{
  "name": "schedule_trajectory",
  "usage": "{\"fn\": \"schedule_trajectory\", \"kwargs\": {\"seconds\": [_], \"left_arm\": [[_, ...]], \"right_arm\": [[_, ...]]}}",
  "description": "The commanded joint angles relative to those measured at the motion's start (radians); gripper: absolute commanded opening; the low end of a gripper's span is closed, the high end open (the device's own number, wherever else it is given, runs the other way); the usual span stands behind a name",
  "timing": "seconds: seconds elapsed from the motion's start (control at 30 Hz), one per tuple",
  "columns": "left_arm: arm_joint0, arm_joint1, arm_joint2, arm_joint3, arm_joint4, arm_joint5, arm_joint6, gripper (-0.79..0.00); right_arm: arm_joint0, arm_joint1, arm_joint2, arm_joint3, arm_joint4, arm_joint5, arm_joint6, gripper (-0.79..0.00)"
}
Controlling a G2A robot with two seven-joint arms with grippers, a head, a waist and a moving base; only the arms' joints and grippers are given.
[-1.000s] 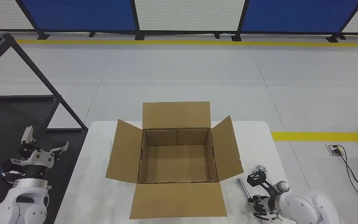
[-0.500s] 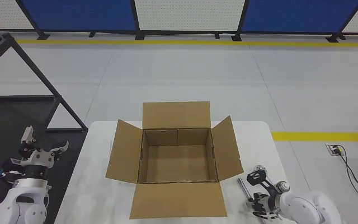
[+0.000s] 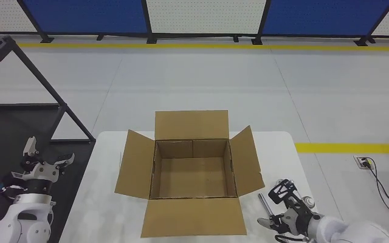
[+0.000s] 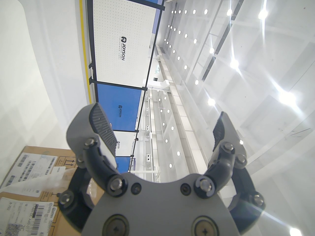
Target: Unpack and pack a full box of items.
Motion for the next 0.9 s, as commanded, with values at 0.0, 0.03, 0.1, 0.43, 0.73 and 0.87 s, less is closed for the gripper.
{"fn": "schedule_trajectory", "kwargs": {"seconds": [0.0,0.03,0.1,0.43,0.73,0.87], "left_arm": [[0.000,0.000,0.000,0.000,0.000,0.000,0.000,0.000],[0.000,0.000,0.000,0.000,0.000,0.000,0.000,0.000],[0.000,0.000,0.000,0.000,0.000,0.000,0.000,0.000],[0.000,0.000,0.000,0.000,0.000,0.000,0.000,0.000],[0.000,0.000,0.000,0.000,0.000,0.000,0.000,0.000],[0.000,0.000,0.000,0.000,0.000,0.000,0.000,0.000]], "right_arm": [[-0.010,0.001,0.009,-0.051,-0.005,0.002,-0.039,0.000],[-0.014,0.001,0.012,-0.075,-0.010,0.003,-0.061,0.000],[-0.023,0.002,0.014,-0.115,-0.013,0.001,-0.112,0.000],[-0.028,0.002,0.013,-0.127,-0.016,-0.007,-0.125,0.000],[-0.029,0.002,0.013,-0.127,-0.016,-0.006,-0.132,0.000],[-0.038,0.003,0.008,-0.117,-0.024,-0.003,-0.195,0.000]]}}
